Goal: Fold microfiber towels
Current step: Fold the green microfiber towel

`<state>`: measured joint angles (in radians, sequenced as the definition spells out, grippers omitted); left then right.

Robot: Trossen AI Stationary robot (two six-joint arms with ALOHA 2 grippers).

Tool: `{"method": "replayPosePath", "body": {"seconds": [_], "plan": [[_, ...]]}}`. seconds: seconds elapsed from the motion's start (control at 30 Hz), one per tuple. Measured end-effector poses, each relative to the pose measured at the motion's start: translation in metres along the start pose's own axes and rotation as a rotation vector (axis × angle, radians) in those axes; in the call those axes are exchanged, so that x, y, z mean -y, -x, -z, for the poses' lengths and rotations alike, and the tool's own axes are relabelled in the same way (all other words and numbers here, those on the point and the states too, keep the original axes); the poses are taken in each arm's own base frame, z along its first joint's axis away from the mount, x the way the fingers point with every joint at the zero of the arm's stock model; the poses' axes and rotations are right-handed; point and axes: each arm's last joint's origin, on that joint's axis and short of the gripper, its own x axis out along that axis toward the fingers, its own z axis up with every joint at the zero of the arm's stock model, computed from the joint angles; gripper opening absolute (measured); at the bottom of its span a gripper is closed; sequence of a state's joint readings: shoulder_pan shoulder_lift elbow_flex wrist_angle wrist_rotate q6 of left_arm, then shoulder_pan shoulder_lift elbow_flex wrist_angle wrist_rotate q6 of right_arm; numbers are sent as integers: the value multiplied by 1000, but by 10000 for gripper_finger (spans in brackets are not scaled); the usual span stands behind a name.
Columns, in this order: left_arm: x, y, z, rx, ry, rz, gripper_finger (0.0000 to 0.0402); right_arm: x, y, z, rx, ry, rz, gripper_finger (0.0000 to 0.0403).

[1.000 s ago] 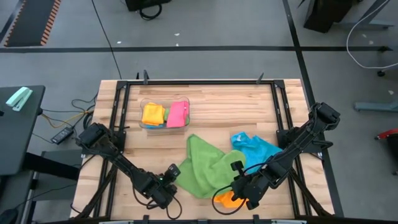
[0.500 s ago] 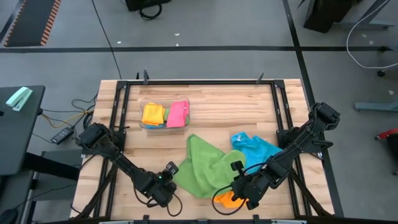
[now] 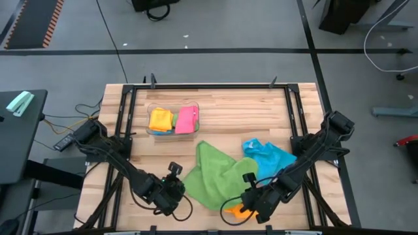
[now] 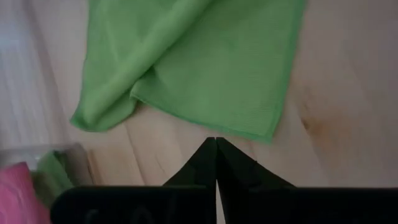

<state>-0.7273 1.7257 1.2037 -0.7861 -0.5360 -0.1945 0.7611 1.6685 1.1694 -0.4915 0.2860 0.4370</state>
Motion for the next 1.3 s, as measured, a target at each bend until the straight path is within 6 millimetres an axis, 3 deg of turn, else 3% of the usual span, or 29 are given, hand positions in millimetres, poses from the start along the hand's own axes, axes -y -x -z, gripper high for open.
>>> {"method": "replayPosePath", "body": {"seconds": [0.17, 0.43, 0.6, 0.73, 1.2, 1.3], "plan": [[17, -16, 3, -62, -93, 50, 16, -5, -5, 6, -36, -20, 10, 27], [43, -53, 12, -162, -385, 2, 132, -9, -4, 8, -31, -16, -5, 27], [53, -62, 15, -179, -515, -72, 166, -9, -4, 7, -31, -15, -4, 27], [56, -62, 15, -170, -514, -77, 152, -9, -4, 7, -32, -15, -3, 27], [60, -65, 9, -105, -437, -38, 19, -9, -4, 7, -23, -5, -3, 27], [60, -65, 7, -91, -374, -36, 11, -9, -4, 6, -20, -5, 4, 27]]}}
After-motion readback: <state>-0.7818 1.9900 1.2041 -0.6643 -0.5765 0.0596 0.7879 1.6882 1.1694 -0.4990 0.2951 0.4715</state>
